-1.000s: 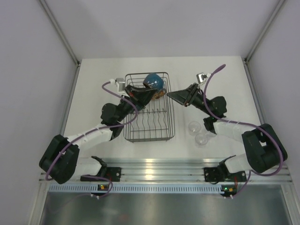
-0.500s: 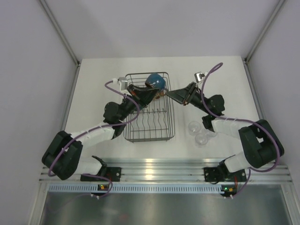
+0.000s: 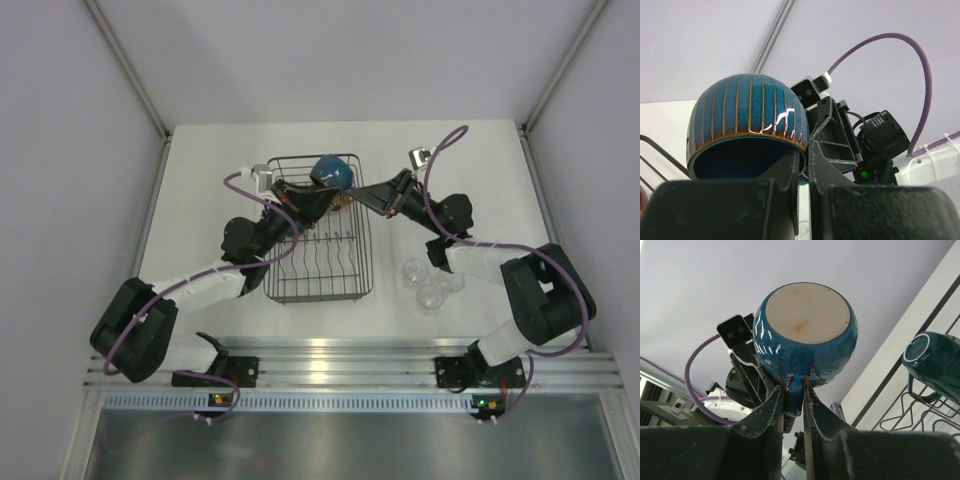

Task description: Load the cups into the dish rack

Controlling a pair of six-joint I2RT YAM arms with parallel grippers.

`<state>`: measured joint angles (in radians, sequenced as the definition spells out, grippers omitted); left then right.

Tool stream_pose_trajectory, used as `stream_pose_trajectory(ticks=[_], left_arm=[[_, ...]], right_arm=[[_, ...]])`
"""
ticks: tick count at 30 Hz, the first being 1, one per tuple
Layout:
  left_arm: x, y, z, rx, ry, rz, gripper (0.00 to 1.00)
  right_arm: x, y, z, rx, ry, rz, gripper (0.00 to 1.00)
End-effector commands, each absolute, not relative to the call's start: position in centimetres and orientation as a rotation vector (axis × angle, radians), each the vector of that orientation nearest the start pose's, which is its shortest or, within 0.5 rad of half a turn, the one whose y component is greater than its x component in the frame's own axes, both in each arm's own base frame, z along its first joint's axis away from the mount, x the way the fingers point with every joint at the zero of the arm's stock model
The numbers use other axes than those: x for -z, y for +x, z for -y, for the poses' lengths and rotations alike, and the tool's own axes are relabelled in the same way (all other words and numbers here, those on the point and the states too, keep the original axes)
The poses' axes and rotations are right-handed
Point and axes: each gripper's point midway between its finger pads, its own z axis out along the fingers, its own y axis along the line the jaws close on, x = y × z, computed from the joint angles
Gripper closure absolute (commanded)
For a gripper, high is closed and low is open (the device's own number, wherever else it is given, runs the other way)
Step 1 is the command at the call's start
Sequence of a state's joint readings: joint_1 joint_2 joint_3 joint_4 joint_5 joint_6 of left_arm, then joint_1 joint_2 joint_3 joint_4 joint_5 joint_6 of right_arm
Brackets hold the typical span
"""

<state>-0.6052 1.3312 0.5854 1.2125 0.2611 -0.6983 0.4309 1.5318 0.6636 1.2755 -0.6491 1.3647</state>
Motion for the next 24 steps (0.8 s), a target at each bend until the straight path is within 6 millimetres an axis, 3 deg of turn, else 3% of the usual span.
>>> stream_pose_trajectory(ticks=[1,4,9,13,18,19,24], left_arm=[[-40.3,26.5,27.4,1.347,0.230,-0.872,1.00],[-39.9,26.6,27.5,1.347,0.228,-0.884,1.00],[-39.1,27.1,27.4,1.337,0.204,-0.907,1.00],[-37.8,27.3,27.2,1.320,0.186,-0.940,1.00],[-36.4,27.5,26.5,1.282,0.156,-0.970,0.73],[-36.2,27.5,26.4,1.277,0.152,-0.974,0.63],[-35.2,27.6,25.9,1.254,0.131,-0.994,0.42]], right_arm=[[-35.3,27.5,-28.6,-1.846,-0.259,-1.214,0.95],[-34.6,27.9,-29.0,-1.779,-0.270,-1.259,1.00],[-31.9,29.8,-28.8,-1.588,-0.218,-1.397,1.00],[-32.1,30.4,-28.0,-1.494,-0.187,-1.409,1.00],[-31.9,31.6,-27.4,-1.425,-0.137,-1.415,1.00],[-31.9,31.7,-27.4,-1.421,-0.134,-1.413,1.00],[-32.0,32.1,-27.4,-1.435,-0.118,-1.390,1.00]])
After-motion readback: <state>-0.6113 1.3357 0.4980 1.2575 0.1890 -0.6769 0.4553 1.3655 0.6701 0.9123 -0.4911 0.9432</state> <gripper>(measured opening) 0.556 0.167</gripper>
